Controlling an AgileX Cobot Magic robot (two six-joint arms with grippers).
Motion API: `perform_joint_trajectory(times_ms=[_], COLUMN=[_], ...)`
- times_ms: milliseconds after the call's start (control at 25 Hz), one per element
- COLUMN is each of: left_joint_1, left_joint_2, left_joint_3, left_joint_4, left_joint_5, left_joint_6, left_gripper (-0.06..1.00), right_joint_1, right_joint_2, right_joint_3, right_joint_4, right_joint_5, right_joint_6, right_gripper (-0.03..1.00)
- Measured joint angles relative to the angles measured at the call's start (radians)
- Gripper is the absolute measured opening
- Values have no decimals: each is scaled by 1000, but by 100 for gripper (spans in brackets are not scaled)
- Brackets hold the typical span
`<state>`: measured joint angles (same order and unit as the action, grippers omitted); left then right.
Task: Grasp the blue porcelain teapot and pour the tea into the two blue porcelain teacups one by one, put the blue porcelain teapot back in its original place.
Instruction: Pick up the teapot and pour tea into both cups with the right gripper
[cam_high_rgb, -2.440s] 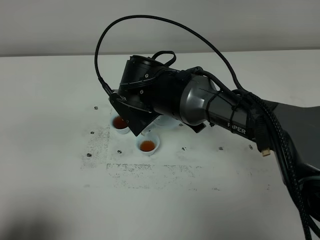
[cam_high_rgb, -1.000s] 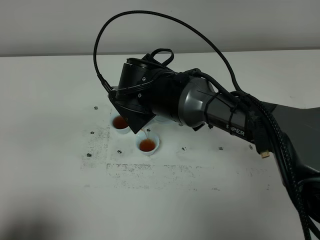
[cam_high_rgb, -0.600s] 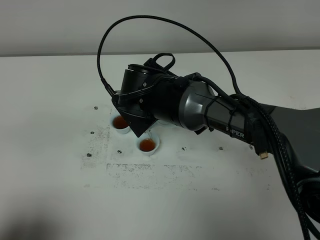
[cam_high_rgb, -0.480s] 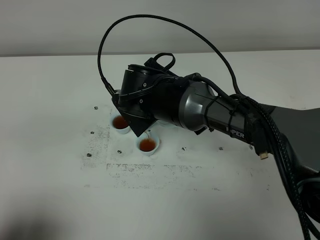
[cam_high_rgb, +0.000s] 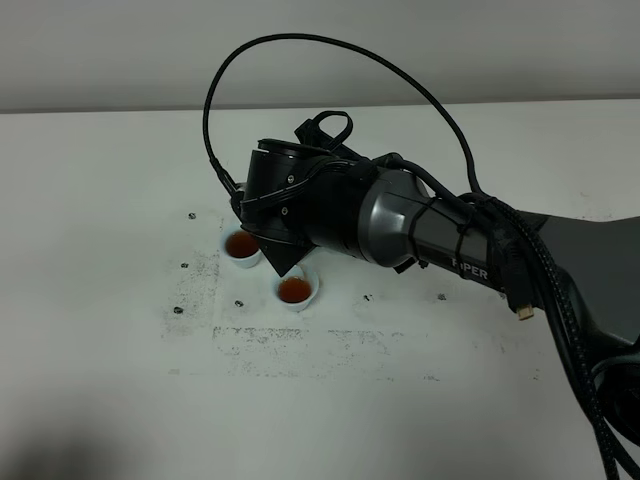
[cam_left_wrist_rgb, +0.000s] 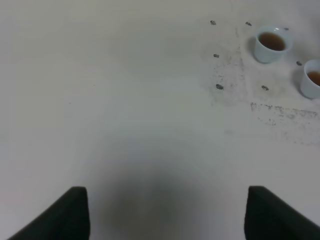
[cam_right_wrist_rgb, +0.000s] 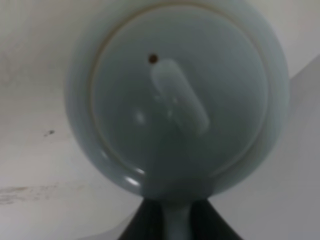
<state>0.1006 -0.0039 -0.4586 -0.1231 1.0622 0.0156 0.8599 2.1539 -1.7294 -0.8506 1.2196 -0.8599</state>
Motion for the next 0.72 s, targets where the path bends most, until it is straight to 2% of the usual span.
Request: perform_joint_trajectory(times_ms=[720], left_joint_1=[0], left_joint_2=[0], left_joint_3=[0], left_joint_4=[0], left_joint_5=[0], left_joint_6=[0], left_gripper=[62], right_joint_1=[21], right_joint_2=[0], right_joint_3=[0], right_joint_4=[1], right_joint_5=[0], right_joint_6=[11], right_gripper=[4])
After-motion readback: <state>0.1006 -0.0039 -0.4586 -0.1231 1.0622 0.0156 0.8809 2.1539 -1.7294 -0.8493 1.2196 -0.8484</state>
